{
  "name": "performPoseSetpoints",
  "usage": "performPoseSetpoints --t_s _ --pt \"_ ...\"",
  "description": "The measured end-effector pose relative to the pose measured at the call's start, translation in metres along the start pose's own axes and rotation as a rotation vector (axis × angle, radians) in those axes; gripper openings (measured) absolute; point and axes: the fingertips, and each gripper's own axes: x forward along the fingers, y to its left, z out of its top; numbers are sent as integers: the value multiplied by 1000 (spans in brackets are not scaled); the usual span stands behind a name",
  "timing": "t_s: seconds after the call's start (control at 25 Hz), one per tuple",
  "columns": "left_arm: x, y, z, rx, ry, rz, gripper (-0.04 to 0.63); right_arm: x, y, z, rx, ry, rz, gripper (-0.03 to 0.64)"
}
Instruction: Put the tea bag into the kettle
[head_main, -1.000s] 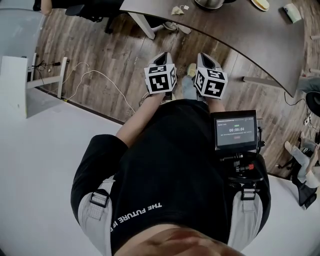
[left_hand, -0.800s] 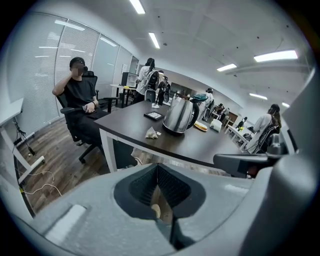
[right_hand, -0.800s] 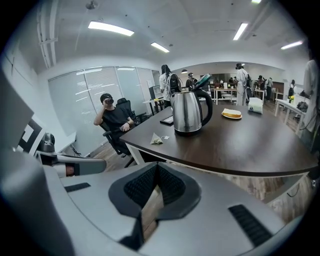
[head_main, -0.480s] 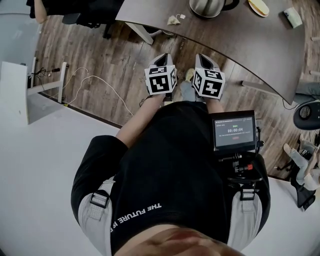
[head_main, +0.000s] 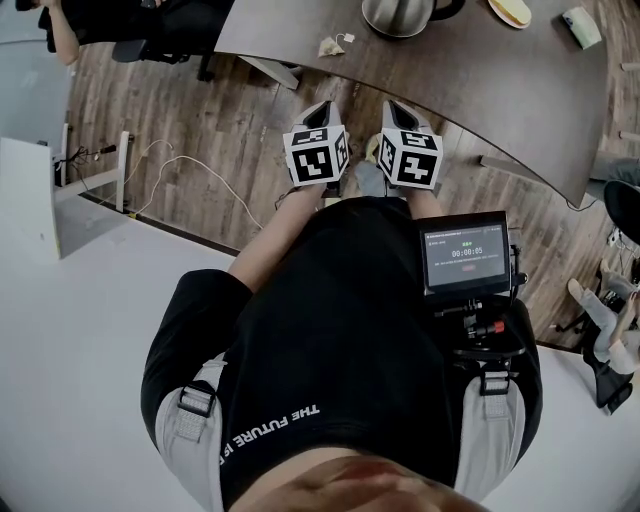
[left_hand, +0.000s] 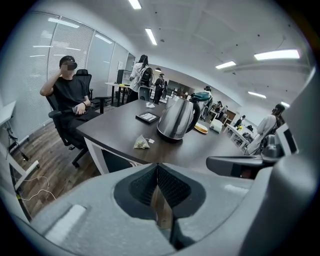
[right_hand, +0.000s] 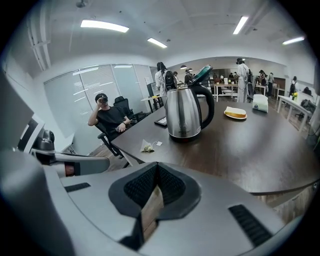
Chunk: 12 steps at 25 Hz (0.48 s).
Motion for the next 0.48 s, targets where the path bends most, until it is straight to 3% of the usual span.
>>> performPoseSetpoints --t_s 0.48 --pt "1 1 -4 2 31 -8 6 -3 -5 -3 28 13 -21 8"
